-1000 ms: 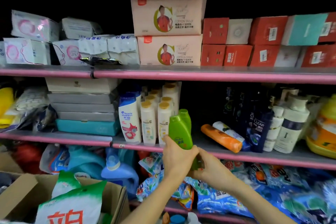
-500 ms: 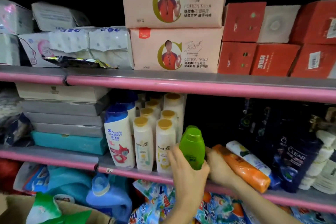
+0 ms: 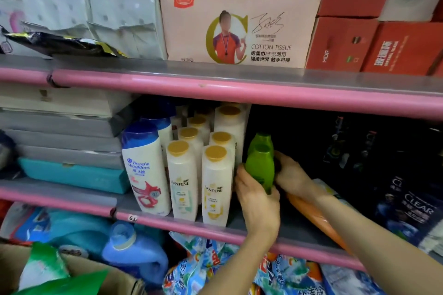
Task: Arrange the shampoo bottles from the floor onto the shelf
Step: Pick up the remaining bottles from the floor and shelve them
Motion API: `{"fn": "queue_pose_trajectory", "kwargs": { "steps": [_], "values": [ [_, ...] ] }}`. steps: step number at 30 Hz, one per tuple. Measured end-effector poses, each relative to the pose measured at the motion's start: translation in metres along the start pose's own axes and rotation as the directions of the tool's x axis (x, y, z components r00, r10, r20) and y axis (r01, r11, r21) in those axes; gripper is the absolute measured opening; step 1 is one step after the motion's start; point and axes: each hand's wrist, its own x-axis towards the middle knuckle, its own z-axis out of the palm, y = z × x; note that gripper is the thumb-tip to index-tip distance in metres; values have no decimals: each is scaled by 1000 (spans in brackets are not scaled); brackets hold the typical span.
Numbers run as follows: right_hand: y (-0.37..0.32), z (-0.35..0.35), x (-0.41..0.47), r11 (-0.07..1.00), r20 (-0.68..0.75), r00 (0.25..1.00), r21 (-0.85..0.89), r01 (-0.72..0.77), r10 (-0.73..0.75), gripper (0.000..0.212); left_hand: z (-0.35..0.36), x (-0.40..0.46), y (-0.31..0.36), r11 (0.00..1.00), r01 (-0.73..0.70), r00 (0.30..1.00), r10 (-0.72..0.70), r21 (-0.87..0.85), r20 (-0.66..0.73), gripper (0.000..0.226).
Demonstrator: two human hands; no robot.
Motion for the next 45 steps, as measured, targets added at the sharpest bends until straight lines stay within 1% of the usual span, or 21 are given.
{"fn": "queue_pose_trajectory", "kwargs": {
  "steps": [5, 9, 11, 13, 15, 18, 20, 24, 26, 29, 33, 36, 39, 41, 45],
  "values": [
    [0, 6, 10, 998, -33, 999, 55, -37, 39, 41, 13, 2, -5, 993, 93, 995, -95, 66, 26, 78],
    [4, 5, 17, 1000, -28, 1000, 19, -13, 14, 35, 24, 17, -4, 988, 143, 988, -145, 50, 52, 75],
    [13, 2, 26, 999, -35, 999, -4, -42, 42, 34, 35, 25, -4, 984, 173, 982, -176, 41, 62, 75],
    [16, 0, 34, 997, -24, 997, -35, -67, 67, 31, 39, 30, -5, 982, 184, 981, -186, 39, 48, 71],
    [22, -2, 44, 994, -9, 997, -76, -74, 74, 23, 45, 33, -5, 983, 182, 983, -183, 30, 32, 66],
    [28, -3, 55, 997, 9, 999, -56, -49, 50, 16, 52, 41, -7, 984, 178, 984, -178, 12, 27, 66],
    [28, -4, 58, 999, 18, 1000, -38, -21, 22, 21, 55, 45, -7, 985, 173, 985, -173, 10, 27, 69],
    [29, -5, 64, 999, 14, 999, -15, -51, 51, 33, 59, 53, -9, 982, 189, 982, -189, 2, 11, 64],
    [29, -5, 66, 999, 7, 999, -11, -47, 47, 36, 60, 56, -10, 983, 185, 983, -185, 17, 9, 62],
    [28, -6, 68, 999, 2, 999, 19, -32, 32, 26, 62, 61, -10, 985, 172, 985, -172, 17, 5, 61],
    [27, -7, 70, 999, 36, 999, 41, -30, 28, 27, 65, 65, -9, 984, 174, 985, -174, 34, 0, 58],
    [25, -6, 71, 997, 24, 999, 65, -43, 42, 15, 65, 65, -10, 983, 181, 983, -181, 32, 16, 55],
    [22, -8, 69, 998, 46, 998, 29, -47, 46, 29, 64, 65, -12, 976, 217, 974, -218, 37, 54, 60],
    [20, -11, 66, 999, 65, 997, -5, -33, 33, 34, 63, 66, -13, 970, 239, 968, -242, 44, 72, 64],
    [15, -15, 62, 996, 111, 990, -25, -81, 84, 41, 62, 67, -12, 969, 233, 967, -239, 77, 85, 61]
  ]
}}
